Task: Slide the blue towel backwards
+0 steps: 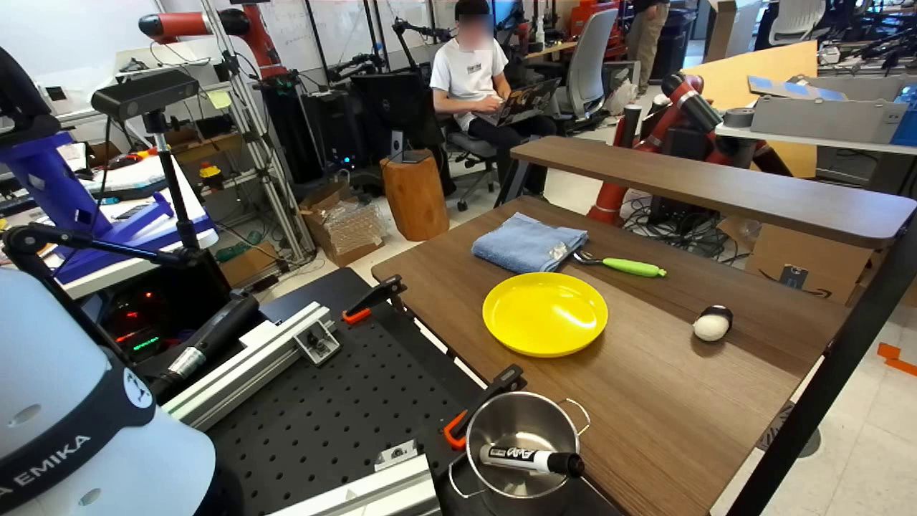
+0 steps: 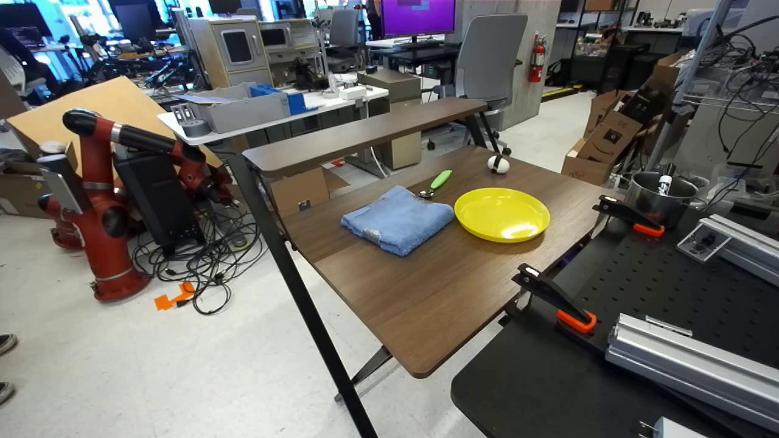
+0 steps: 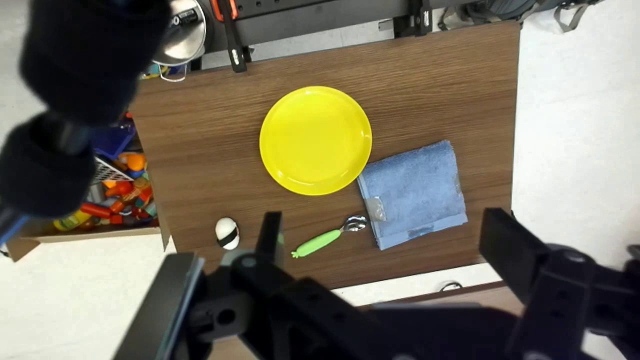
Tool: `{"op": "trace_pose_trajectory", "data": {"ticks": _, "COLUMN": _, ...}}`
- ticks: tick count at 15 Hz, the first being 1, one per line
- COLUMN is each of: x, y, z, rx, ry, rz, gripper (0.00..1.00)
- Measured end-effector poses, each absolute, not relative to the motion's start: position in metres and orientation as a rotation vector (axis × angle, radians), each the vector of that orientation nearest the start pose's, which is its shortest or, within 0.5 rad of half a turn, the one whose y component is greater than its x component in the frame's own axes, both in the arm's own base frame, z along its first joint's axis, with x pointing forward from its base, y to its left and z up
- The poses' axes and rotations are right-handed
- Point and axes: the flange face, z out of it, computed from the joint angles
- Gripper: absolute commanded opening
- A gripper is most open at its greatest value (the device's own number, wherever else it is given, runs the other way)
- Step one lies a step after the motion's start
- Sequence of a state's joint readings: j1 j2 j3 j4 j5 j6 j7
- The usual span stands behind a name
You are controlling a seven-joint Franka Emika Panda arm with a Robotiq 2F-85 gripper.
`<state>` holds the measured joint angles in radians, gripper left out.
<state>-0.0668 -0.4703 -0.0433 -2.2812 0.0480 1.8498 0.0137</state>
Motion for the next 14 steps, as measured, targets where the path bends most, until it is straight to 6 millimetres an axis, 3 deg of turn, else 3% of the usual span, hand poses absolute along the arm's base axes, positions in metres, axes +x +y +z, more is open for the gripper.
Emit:
{"op": "trace_pose_trajectory", "data": {"ticks": 7, "x": 0.493, "y": -0.026, "z": 0.502, "rx": -3.091, "ry": 0.082, "rz": -0.031, "gripper": 1.0}}
{"op": "trace_pose_trajectory", "data": {"ticks": 14, "x": 0.557, "y": 0.015, "z": 0.423, "rx": -3.097, "ry": -0.037, "rz": 0.129, "gripper": 1.0}}
